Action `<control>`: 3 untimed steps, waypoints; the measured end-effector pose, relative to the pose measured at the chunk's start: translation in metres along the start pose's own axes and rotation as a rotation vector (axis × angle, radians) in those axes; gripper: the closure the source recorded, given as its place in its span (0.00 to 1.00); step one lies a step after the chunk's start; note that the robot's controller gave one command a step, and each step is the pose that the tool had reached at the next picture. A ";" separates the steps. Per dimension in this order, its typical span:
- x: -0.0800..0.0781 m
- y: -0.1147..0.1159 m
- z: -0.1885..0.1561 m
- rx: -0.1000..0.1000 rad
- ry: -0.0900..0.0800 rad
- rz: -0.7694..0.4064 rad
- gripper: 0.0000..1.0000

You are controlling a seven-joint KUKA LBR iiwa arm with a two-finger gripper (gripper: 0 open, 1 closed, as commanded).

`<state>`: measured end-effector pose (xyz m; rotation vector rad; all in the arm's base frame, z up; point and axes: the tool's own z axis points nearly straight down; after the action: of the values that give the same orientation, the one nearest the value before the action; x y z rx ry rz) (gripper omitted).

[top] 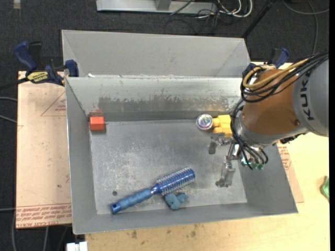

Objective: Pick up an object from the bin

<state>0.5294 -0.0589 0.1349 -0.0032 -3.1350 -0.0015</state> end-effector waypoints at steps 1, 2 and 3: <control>-0.016 0.076 0.043 -0.004 -0.004 0.062 0.00; -0.003 0.109 0.066 -0.001 -0.005 -0.093 0.00; -0.003 0.108 0.066 0.001 -0.007 -0.093 1.00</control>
Offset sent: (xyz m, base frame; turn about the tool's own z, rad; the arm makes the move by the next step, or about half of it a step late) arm 0.0161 0.0694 -0.0402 0.0705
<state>0.5319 0.0495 0.0693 0.1433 -3.1384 -0.0010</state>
